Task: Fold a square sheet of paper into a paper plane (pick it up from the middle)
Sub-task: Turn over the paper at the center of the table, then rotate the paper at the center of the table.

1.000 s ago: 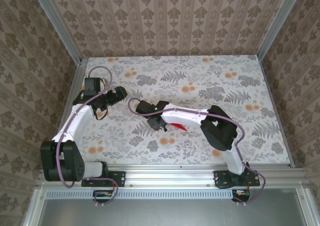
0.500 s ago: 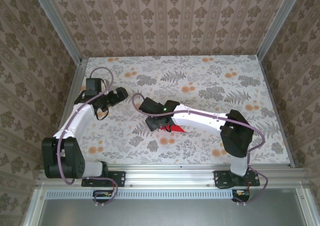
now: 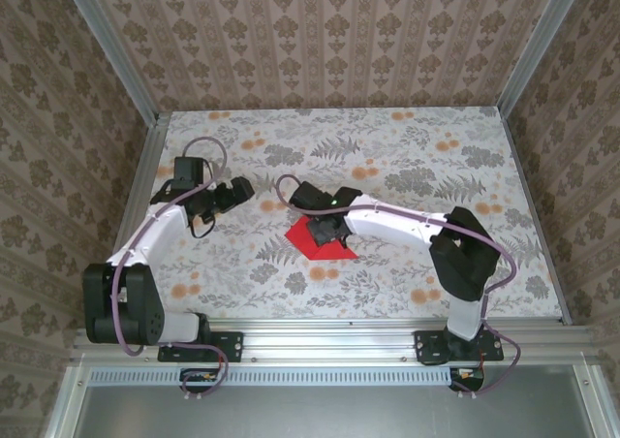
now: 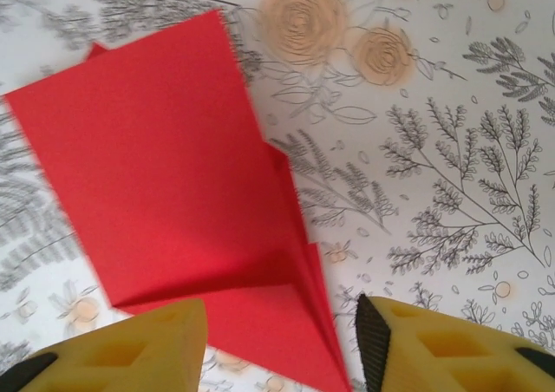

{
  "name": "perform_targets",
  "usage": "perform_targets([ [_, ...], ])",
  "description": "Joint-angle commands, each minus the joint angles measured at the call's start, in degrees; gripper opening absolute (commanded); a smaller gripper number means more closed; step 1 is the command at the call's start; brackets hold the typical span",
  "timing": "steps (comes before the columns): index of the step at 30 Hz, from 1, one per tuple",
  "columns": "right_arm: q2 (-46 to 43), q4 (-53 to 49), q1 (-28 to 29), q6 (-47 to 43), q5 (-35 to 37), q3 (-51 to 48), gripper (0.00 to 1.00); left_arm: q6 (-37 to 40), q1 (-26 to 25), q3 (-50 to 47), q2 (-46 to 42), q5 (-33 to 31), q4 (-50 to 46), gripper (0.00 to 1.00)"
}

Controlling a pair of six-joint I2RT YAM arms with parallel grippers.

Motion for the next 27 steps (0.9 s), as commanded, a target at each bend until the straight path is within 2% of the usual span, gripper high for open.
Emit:
perform_targets([
  [1,2.89,0.93,-2.62,-4.94,-6.16,-0.58,0.49,-1.1,-1.01,-1.06,0.99,1.2,1.08,1.0],
  [7,5.21,-0.26,-4.9,-7.66,-10.21,0.11,0.49,-1.62,-2.78,-1.74,1.13,1.04,1.42,1.0],
  [14,3.47,1.13,-7.22,-7.9,-13.28,-3.3,0.5,-1.65,-4.08,-1.38,2.45,0.87,1.53,1.0],
  [20,-1.32,3.89,-7.88,-7.73,-17.56,-5.07,0.54,-1.65,-4.55,-1.2,3.02,0.8,1.47,1.0],
  [27,-2.48,3.07,-7.9,-9.23,-18.31,-7.72,0.54,-1.58,-4.73,-0.91,3.23,0.69,1.31,1.0],
])
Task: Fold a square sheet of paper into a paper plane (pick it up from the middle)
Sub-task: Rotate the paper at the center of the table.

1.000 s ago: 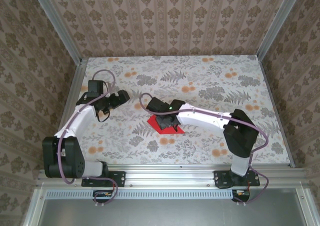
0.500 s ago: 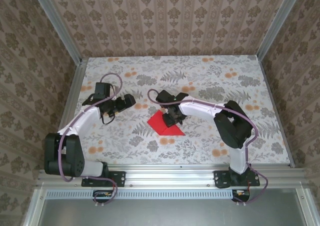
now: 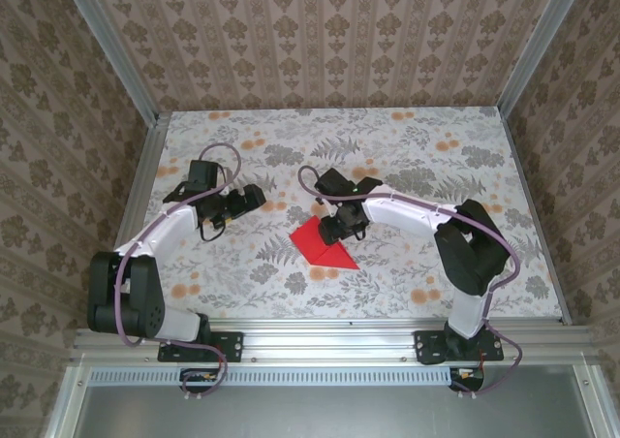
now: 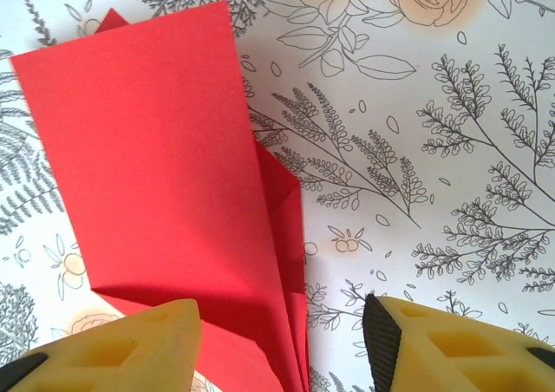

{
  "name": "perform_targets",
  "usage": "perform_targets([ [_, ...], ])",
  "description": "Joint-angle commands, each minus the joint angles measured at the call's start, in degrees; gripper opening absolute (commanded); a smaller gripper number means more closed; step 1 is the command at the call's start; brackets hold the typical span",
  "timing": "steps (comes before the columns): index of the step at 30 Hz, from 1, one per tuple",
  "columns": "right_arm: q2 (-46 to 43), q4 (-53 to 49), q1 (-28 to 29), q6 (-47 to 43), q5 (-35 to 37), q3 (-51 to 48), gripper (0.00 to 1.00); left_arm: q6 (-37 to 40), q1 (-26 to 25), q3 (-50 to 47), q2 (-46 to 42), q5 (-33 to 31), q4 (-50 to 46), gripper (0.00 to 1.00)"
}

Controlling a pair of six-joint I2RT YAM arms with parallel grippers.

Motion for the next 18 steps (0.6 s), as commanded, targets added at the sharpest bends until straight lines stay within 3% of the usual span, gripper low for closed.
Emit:
perform_targets([
  [1,-0.37,-0.65,0.06,-1.84,-1.87,-2.22,0.54,-0.74,-0.6,0.21,0.63,0.46,0.12,1.0],
  [18,6.86,-0.01,0.24,-0.72,-3.18,-1.96,0.29,-0.79,-1.5,-0.12,1.13,0.45,0.01,1.0],
])
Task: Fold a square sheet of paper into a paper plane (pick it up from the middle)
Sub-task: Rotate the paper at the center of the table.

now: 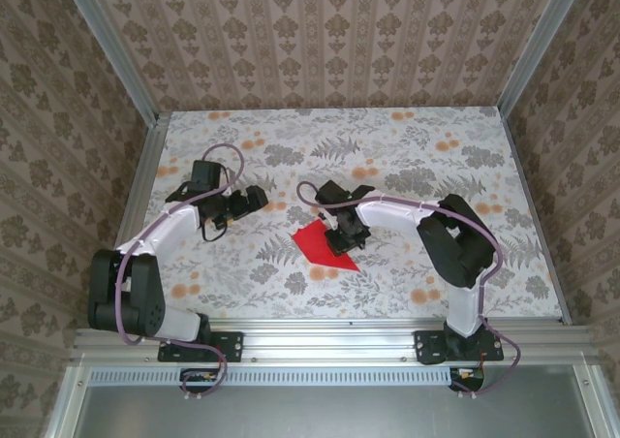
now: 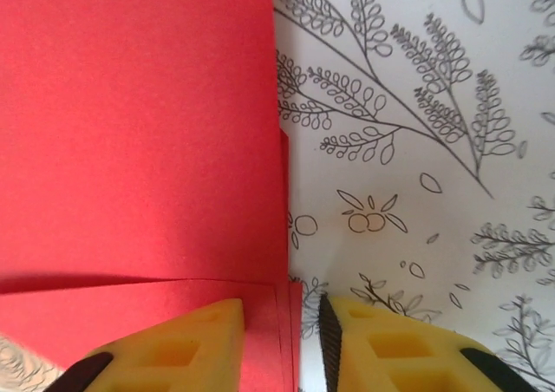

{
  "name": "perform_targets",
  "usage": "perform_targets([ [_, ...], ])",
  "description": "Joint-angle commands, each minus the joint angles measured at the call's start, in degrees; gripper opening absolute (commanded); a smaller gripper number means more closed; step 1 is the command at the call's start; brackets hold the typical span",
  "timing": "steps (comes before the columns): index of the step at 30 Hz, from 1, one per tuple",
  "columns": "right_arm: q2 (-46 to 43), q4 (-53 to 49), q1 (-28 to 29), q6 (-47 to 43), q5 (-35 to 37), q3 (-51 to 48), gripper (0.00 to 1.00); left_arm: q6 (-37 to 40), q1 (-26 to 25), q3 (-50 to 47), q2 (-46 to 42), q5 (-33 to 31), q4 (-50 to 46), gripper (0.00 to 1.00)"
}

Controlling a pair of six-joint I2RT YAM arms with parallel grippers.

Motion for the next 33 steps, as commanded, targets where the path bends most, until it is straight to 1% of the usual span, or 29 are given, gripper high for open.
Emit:
perform_targets([
  [1,1.36,0.73,0.18,1.64,-1.98,0.47,0.28,-0.8,-0.53,-0.23,0.59,0.47,0.11,1.0],
  [5,0.96,2.75,0.16,4.11,-3.25,-0.83,0.22,-0.88,-0.78,-0.42,0.64,0.47,0.2,1.0],
  [8,0.82,4.39,0.21,7.43,-2.06,-1.8,0.17,-1.3,-1.27,-0.78,0.83,0.64,0.72,1.0],
  [11,0.76,5.74,0.37,12.8,-0.19,-2.56,0.16,-2.54,-2.09,-1.48,0.8,0.94,1.17,1.0],
  [14,0.55,7.2,1.44,19.36,1.58,-3.22,0.16,-5.66,-3.78,-3.81,-0.1,2.0,2.93,0.99],
  [17,0.62,9.48,3.34,26.34,1.19,-3.75,0.18,-9.7,-6.75,-7.35,-1.74,2.23,4.96,0.97],
  [21,0.93,11.9,5.13,33.73,0.18,-3.97,0.21,-15.8,-12.81,-12.76,-3.73,2.57,10.34,0.96],
  [22,0.93,12.7,5.21,34.92,-0.21,-4.36,0.23,-17.03,-13.64,-13.71,-4.04,2.53,11.94,0.96],
  [23,1.01,13.49,5.17,36.44,-0.77,-4.78,0.23,-18.5,-15.83,-14.73,-4.23,2.29,13.69,0.95],
  [25,1.33,14.3,5.16,37.71,-1.8,-4.99,0.24,-20.96,-17.97,-16.44,-4.11,2.18,17.31,0.91],
  [28,1.79,14.17,5.13,38.59,-2.47,-4.91,0.25,-23.21,-20.13,-16.99,-2.76,2.22,20.65,0.8],
  [33,2.14,13.59,5.22,39.42,-2.27,-4.94,0.24,-25.17,-23.44,-15.88,1.91,2.69,23.9,0.57],
])
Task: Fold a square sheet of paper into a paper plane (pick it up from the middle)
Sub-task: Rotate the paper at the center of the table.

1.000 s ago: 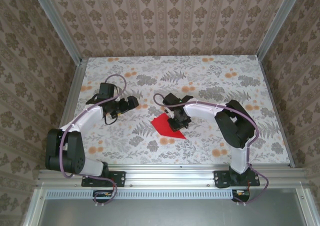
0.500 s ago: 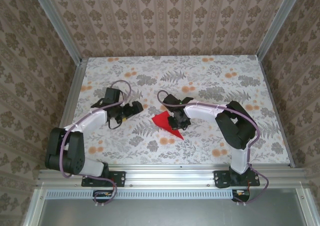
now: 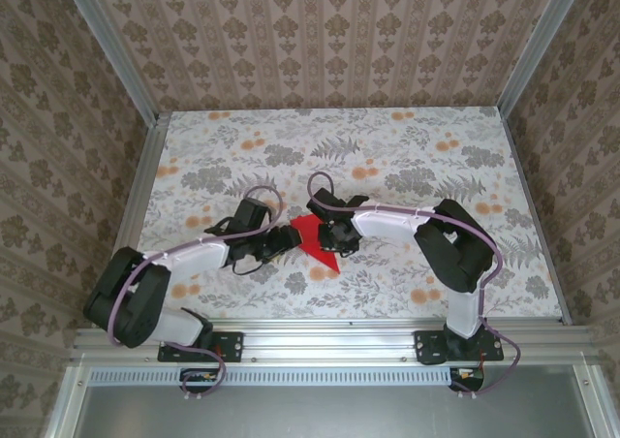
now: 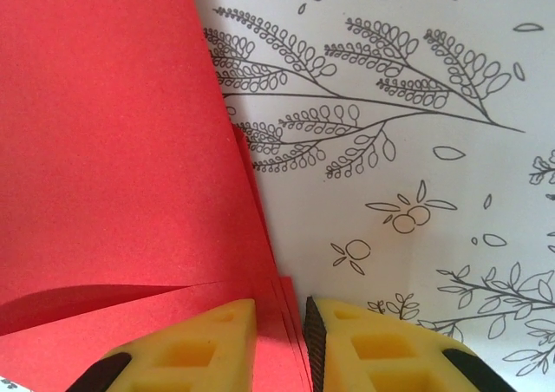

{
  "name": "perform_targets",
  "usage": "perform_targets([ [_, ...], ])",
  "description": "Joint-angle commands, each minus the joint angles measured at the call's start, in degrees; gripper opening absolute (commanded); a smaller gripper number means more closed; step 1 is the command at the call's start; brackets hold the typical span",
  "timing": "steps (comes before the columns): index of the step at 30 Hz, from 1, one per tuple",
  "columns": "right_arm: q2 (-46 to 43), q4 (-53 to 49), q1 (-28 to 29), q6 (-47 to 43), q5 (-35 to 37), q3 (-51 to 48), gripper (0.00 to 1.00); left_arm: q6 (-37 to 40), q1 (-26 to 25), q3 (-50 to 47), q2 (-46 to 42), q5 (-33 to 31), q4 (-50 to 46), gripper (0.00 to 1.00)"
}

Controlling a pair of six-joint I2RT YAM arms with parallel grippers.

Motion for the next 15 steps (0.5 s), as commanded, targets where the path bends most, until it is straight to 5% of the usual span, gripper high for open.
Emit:
perform_targets([
  [1,3.06,4.32,1.02,2.88,-4.95,-2.15,0.24,-3.77,-1.52,0.73,3.3,0.91,4.34,0.54],
  [15,2.25,5.91,0.87,3.95,-5.93,-2.85,0.24,-4.8,-3.07,3.26,10.09,4.72,10.61,0.3],
])
